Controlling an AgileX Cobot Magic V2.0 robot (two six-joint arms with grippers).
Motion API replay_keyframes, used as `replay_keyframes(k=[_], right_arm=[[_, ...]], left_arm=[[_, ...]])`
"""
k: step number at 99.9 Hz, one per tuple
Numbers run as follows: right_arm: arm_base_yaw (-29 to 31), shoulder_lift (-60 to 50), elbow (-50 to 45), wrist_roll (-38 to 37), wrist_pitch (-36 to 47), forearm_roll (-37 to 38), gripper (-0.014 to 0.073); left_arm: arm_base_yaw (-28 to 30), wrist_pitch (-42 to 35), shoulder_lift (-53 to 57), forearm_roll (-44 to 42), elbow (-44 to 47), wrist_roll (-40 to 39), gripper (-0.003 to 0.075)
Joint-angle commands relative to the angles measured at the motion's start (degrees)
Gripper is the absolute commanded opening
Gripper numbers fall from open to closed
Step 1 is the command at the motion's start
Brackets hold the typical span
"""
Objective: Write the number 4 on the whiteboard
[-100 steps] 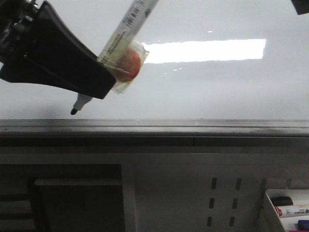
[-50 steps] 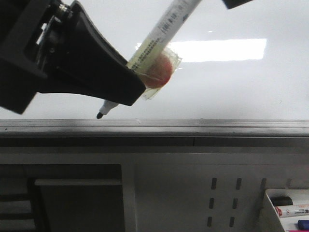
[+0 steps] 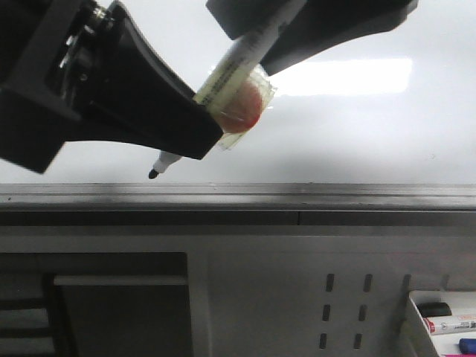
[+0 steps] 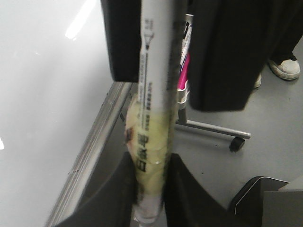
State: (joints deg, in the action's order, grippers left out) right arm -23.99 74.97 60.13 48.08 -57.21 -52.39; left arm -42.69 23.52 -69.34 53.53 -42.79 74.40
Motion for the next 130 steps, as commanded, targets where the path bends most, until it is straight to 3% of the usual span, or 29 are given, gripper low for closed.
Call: replay_keyframes(k=[1, 33, 45, 60, 70, 85, 92, 119, 130], right_arm=[[-0.2, -0.8, 1.8, 0.1, 0.1, -2.4, 0.0337], [-0.2, -0.8, 1.8, 2.3, 0.0, -2.1, 0.0077], [-0.2, -0.8, 1.8, 3.4, -0.3, -2.1, -0.0067], [-0.2, -0.8, 1.8, 3.5, -0.6, -2.1, -0.0070], [-0.2, -0.8, 1.8, 3.5, -0.6, -2.1, -0.0062], [-0.2, -1.0, 1.4, 3.5, 1.2, -2.2, -0.0052], [-0.2, -2.3, 0.1, 3.5, 4.0, -2.7, -0.0045], [-0.3, -14.2, -12.2, 10.0, 24.3, -10.5, -0.0046], [-0.3, -17.0, -14.5, 16.1, 27.9, -14.8, -0.0046]], left_arm=[[-0.6, -2.4, 1.2, 1.3, -1.7, -0.5, -0.0020], [-0.6, -3.1, 1.2, 1.0, -1.7, -0.1, -0.0020], [-0.6, -3.2, 1.2, 1.0, -1.7, -0.1, -0.0020], [-0.6, -2.8, 1.2, 1.0, -1.7, -0.1, -0.0013], [-0.6, -1.8, 1.2, 0.8, -1.7, -0.1, 0.0095], [0.2, -1.7, 1.3, 1.5, -1.7, -0.3, 0.0455], [1.4, -1.6, 1.9, 4.0, -1.7, -0.6, 0.0560], [12.2, 1.7, 9.5, 8.2, -1.4, -4.3, 0.0564], [17.5, 1.6, 12.9, 11.7, -0.8, -4.3, 0.0564]])
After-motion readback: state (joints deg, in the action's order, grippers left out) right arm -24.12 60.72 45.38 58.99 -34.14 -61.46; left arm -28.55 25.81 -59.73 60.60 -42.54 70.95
